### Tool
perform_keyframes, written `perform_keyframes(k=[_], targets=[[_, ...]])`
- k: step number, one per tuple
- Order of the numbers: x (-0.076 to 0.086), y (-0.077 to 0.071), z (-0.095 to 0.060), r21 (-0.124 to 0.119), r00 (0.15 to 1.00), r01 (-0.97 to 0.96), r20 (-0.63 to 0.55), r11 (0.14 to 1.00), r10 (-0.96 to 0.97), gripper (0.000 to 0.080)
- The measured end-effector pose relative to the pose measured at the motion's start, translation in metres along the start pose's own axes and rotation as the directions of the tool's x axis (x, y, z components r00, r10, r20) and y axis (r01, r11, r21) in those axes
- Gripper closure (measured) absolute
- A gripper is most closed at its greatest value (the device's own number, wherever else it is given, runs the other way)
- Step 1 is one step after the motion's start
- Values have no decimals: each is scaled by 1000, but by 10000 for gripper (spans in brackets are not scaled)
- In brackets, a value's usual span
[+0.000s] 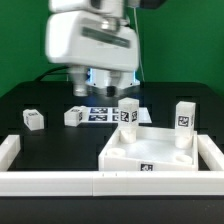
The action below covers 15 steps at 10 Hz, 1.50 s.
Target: Assemble square table
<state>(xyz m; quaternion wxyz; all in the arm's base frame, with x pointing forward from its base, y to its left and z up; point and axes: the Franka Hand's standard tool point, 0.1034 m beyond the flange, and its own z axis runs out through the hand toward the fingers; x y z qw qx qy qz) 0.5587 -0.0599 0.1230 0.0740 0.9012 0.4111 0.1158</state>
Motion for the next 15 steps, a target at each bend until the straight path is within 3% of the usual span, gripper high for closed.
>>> perform_keyframes(k=[1,6,7,8,9,10,13,15], targets=[[-4,-4,4,7,991,-133,4,991,133,151],[-2,-5,4,7,989,-147,1,989,147,151],[-30,-1,5,-13,997,-77,5,997,77,151],[-71,0,4,-2,995,-97,33,995,97,151],[-102,-2,0,5,988,-143,52,990,142,151],[-115,-5,1,14,983,-175,63,984,174,151],[-113,-5,2,10,970,-238,63,971,237,151],[-125,-6,5,6,883,-467,66,884,465,151]])
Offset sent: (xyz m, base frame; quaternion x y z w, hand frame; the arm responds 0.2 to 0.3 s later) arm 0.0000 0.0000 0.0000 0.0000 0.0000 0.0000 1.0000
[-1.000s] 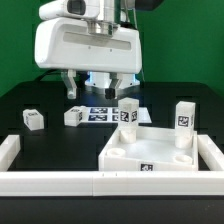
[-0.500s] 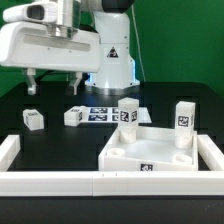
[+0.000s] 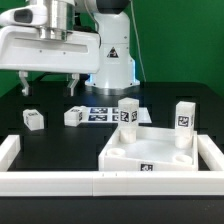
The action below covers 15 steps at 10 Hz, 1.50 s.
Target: Assemble square table
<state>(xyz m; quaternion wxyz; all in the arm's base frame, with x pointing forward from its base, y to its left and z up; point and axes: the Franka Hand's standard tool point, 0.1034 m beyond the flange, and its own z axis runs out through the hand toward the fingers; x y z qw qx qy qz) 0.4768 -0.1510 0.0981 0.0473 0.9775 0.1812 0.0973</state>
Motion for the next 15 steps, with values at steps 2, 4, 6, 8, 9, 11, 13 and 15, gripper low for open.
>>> perform_keyframes(k=[2,4,6,8,9,11,13,15], targets=[[-39,-3,11,49,949,-313,61,948,310,151],[-49,-28,11,87,834,-545,150,834,530,151],[-36,-42,10,83,743,-665,179,742,645,151],[-32,-48,12,76,719,-690,190,720,669,151],[-32,-47,12,75,721,-688,188,722,667,151],[-48,-66,10,83,632,-747,395,659,667,151],[-64,-77,17,73,543,-783,564,617,623,151],[-71,-80,26,72,507,-797,618,599,601,151]])
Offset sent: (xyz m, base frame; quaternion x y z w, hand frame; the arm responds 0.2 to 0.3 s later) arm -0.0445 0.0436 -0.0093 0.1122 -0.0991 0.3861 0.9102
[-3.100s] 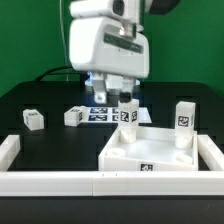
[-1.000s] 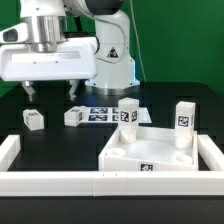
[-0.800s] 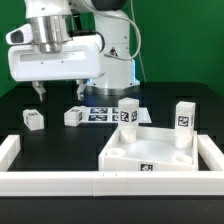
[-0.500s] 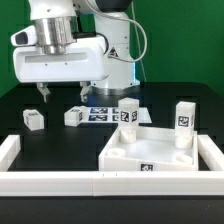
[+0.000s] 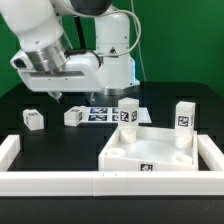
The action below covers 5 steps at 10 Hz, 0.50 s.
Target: Assemble square table
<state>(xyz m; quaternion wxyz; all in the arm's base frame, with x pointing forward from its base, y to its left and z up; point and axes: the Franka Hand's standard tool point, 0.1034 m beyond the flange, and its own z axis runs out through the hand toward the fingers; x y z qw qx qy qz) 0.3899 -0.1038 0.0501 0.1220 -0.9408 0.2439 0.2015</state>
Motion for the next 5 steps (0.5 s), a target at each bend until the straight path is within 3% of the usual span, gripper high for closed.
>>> perform_keyframes(k=[1,3,4,5], targets=[[-11,-2,2,12,993,-1,115,1000,-1,151],[-11,1,6,19,969,5,248,1000,-9,151],[-18,19,14,0,930,-1,367,1000,1,151],[-12,25,23,-15,926,-15,377,1000,20,151]])
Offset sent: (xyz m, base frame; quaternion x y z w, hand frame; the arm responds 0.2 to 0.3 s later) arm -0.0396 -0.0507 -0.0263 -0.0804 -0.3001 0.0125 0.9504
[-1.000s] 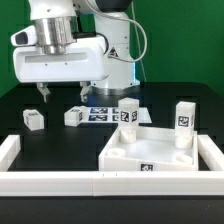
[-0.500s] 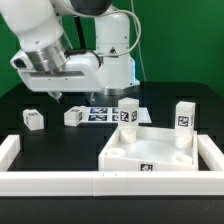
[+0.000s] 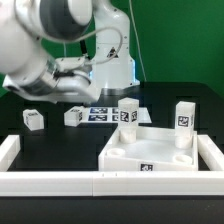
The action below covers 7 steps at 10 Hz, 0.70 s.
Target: Assemble square table
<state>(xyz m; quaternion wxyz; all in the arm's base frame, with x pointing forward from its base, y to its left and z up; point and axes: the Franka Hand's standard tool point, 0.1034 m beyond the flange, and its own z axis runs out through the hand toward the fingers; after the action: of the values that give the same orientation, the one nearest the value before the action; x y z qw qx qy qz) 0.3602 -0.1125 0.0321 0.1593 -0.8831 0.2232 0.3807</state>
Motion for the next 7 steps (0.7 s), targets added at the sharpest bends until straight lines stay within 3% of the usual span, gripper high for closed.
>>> perform_keyframes(k=[4,7], targets=[[0,-3,2,-5,1000,14,2,1000,-14,151],[0,13,29,-9,999,8,48,1000,-7,151]])
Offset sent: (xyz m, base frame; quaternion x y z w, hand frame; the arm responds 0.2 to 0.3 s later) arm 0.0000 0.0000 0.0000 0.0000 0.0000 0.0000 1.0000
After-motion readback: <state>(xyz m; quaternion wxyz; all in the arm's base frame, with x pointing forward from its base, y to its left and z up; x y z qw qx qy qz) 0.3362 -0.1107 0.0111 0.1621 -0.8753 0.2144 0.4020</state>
